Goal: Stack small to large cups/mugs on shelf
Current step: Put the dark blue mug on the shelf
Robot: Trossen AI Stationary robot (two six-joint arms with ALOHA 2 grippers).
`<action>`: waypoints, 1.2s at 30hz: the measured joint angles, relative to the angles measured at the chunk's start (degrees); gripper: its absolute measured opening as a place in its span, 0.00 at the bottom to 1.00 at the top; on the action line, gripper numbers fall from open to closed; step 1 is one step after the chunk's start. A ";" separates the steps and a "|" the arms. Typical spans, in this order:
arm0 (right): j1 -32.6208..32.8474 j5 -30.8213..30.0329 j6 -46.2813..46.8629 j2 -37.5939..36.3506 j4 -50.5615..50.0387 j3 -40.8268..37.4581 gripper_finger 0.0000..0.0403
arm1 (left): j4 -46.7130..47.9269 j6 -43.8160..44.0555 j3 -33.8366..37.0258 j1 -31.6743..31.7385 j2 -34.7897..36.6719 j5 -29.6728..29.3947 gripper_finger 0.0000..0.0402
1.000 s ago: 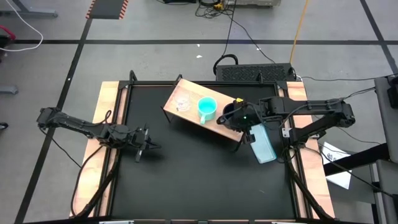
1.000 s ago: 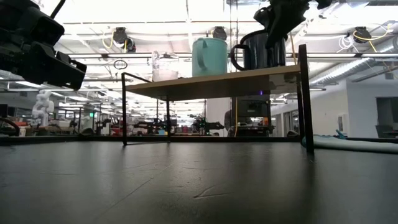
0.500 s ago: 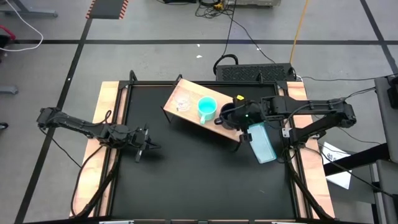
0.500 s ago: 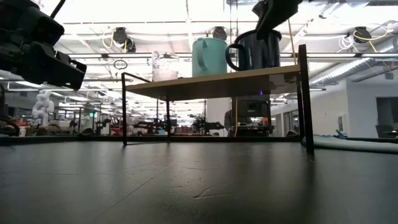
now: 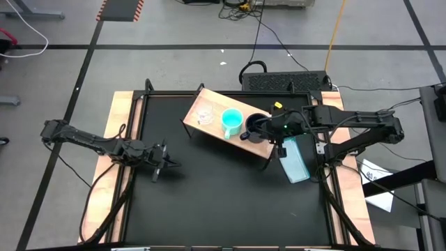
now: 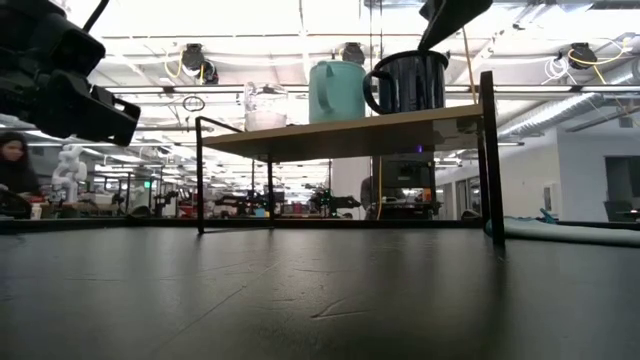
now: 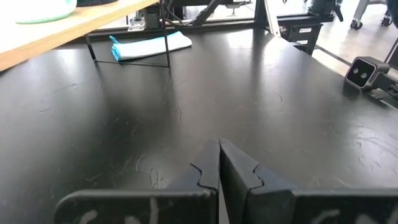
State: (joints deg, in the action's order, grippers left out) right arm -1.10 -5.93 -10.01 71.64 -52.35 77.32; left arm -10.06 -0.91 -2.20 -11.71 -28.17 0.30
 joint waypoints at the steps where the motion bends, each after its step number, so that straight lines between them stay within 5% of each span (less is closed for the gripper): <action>1: 0.00 0.02 0.31 0.03 0.03 0.00 0.15 | -0.44 0.00 0.00 -0.02 -0.23 0.00 0.02; 36: 0.00 0.02 1.41 0.28 0.60 0.07 0.15 | -3.99 0.15 0.02 -0.01 -4.85 0.09 0.02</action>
State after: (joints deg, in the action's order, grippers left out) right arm -1.10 -5.91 -8.60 71.92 -51.75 77.38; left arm -14.04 -0.75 -2.17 -11.72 -33.01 0.38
